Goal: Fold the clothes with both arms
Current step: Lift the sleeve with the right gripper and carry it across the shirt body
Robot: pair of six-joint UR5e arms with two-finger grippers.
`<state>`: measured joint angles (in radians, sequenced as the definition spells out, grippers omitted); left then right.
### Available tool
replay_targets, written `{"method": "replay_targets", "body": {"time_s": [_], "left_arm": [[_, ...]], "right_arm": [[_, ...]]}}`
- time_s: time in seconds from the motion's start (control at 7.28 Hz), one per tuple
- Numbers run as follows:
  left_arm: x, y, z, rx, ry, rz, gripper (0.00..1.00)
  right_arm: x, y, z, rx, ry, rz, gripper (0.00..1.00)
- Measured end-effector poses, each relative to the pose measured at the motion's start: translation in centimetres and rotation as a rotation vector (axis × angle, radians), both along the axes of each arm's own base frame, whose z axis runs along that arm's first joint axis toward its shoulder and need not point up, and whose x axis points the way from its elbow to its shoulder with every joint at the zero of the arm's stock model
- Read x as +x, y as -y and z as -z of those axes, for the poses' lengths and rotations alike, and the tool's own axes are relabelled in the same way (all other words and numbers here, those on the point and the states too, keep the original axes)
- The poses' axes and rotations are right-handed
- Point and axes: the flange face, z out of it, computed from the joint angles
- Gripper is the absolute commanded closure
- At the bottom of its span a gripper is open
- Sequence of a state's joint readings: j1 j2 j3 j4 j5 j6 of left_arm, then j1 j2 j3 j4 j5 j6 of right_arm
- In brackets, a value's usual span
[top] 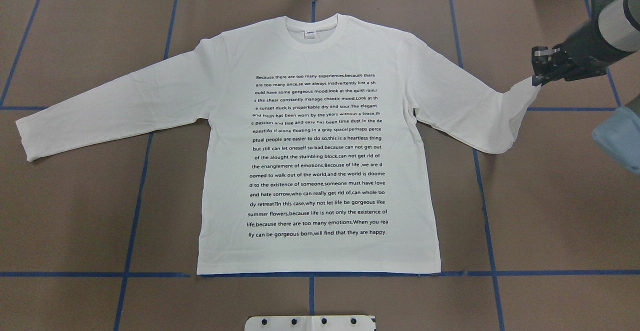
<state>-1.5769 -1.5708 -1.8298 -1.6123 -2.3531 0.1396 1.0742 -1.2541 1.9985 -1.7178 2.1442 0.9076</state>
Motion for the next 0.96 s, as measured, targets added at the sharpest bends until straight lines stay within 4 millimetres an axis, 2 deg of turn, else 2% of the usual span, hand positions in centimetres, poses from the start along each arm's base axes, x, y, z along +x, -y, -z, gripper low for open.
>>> {"method": "replay_targets", "body": {"time_s": [0.14, 0.27, 0.55, 0.69, 0.82, 0.96], "left_arm": [[0.0, 0.0, -0.1, -0.003, 0.000, 0.000, 0.00], [0.0, 0.0, -0.3, -0.006, -0.001, 0.000, 0.00], [0.0, 0.1, -0.4, -0.009, -0.002, 0.000, 0.00], [0.0, 0.1, -0.5, -0.010, -0.002, 0.000, 0.00], [0.0, 0.1, -0.7, -0.012, -0.002, 0.000, 0.00], [0.0, 0.1, -0.8, -0.014, -0.002, 0.000, 0.00]], "right_arm": [[-1.9, 1.5, 4.7, 0.006, -0.025, 0.000, 1.00], [-4.3, 2.8, 8.5, 0.013, -0.033, -0.001, 1.00], [-9.3, 7.0, 15.4, 0.030, -0.008, -0.010, 1.00], [-12.6, 9.5, 18.3, 0.046, 0.019, -0.020, 1.00], [-16.9, 11.4, 20.6, 0.072, 0.033, -0.033, 1.00], [-21.4, 12.5, 22.5, 0.100, 0.025, -0.042, 1.00]]}}
